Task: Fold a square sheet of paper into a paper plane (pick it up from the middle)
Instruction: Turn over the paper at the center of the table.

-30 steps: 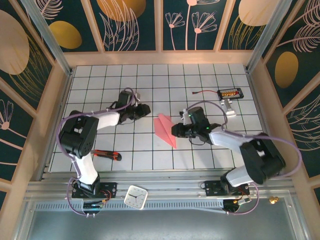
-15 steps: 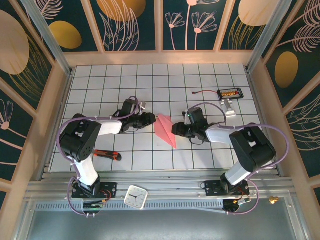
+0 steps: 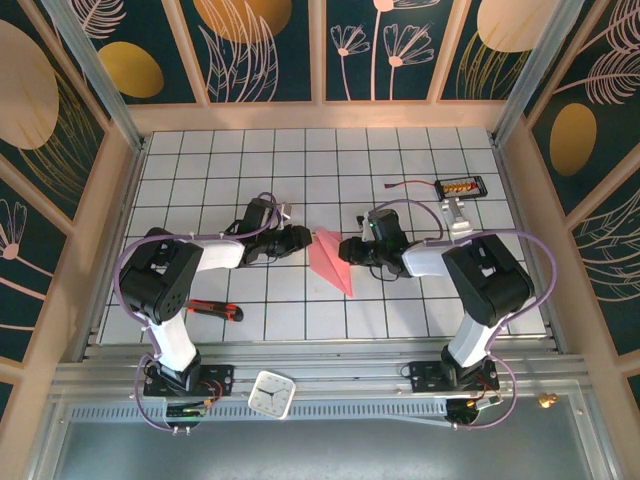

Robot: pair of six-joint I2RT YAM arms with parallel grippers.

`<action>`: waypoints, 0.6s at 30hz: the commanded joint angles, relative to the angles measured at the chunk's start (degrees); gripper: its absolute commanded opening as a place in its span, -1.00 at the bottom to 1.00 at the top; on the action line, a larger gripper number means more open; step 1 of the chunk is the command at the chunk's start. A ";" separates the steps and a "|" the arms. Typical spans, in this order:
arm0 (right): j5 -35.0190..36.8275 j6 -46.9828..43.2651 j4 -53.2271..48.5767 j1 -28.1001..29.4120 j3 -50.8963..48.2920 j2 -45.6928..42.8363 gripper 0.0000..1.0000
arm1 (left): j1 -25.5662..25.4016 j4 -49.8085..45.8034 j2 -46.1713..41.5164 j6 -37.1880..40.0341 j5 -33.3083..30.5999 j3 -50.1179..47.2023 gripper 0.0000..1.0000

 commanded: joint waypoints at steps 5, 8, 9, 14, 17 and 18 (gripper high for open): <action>-3.79 -0.24 3.56 -2.06 -0.36 -3.87 -1.00 | 0.33 -0.98 -1.43 1.05 -0.69 -0.28 -0.28; -2.98 -1.65 -1.44 -5.01 -1.65 -10.76 -1.00 | 0.80 -2.01 -4.18 0.86 -2.84 -0.33 -0.25; -1.05 -3.32 -5.27 -6.38 -1.54 -14.12 -1.00 | 1.17 -1.92 -4.57 0.50 -3.73 -0.71 -0.23; 21.45 -13.65 -27.36 -6.70 6.19 -27.62 -1.00 | 4.55 -0.20 -10.21 -0.62 -5.23 -2.76 -0.16; 38.20 -15.84 -36.32 -1.30 12.28 -28.83 -1.00 | 6.44 0.00 -11.72 -0.75 -5.90 -3.60 -0.13; 44.87 -16.04 -38.80 1.84 14.05 -27.90 -1.00 | 6.89 -0.11 -12.17 -0.61 -6.15 -3.84 -0.12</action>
